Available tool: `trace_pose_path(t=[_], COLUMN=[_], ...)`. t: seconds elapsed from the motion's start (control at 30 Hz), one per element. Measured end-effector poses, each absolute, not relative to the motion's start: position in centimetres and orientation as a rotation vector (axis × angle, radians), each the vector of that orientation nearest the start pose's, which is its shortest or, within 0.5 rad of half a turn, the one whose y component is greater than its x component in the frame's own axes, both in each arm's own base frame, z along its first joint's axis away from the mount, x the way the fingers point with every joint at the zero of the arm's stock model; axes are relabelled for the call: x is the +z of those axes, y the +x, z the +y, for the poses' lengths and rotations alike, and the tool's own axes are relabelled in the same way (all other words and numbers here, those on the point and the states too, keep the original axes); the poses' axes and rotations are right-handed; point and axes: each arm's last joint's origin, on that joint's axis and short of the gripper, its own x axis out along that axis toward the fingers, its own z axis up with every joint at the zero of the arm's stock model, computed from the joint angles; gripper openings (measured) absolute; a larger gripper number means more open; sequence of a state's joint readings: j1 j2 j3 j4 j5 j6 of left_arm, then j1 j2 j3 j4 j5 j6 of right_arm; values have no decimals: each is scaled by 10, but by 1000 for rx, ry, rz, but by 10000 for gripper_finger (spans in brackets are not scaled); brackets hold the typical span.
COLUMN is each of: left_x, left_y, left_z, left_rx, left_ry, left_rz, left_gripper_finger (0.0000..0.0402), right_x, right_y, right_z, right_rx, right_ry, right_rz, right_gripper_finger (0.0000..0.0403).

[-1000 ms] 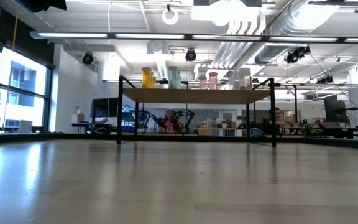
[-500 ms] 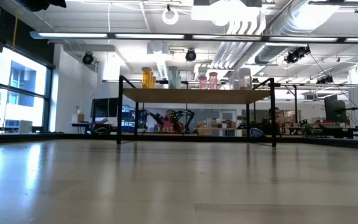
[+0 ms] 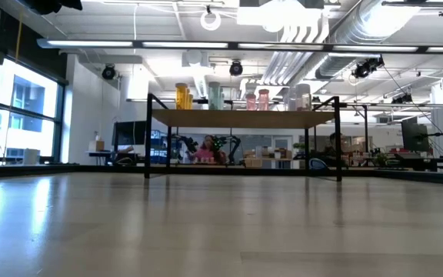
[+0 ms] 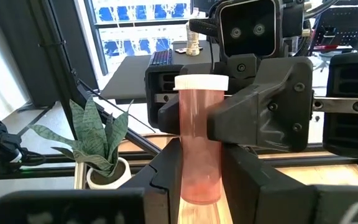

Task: Pick and place medicine bottles onto shelf by color
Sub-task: Put the pink pill bottle on the shelf aligned with the pink pill bottles

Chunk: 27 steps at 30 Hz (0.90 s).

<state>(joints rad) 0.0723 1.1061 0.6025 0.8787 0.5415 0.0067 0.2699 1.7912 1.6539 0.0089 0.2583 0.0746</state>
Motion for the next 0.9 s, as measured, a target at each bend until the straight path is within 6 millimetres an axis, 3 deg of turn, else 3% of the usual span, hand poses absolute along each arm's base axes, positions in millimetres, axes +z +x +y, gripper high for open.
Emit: trace_pose_path(t=[0.37,0.63,0.9], left_x=[307,299,288], left_y=[232,235,237], left_z=[2,4,15], left_rx=[-464,-452,-410], left_ry=[118,91,44], left_rz=[-352,-273,-152], left_gripper_finger=[96,97,97], right_x=[373,365,358], right_y=[410,406,380], right_z=[106,105,97], right_rx=[29,27,-26], right_ry=[14,-19,32], right_rz=[145,245,509], right_gripper_finger=[87,168,213])
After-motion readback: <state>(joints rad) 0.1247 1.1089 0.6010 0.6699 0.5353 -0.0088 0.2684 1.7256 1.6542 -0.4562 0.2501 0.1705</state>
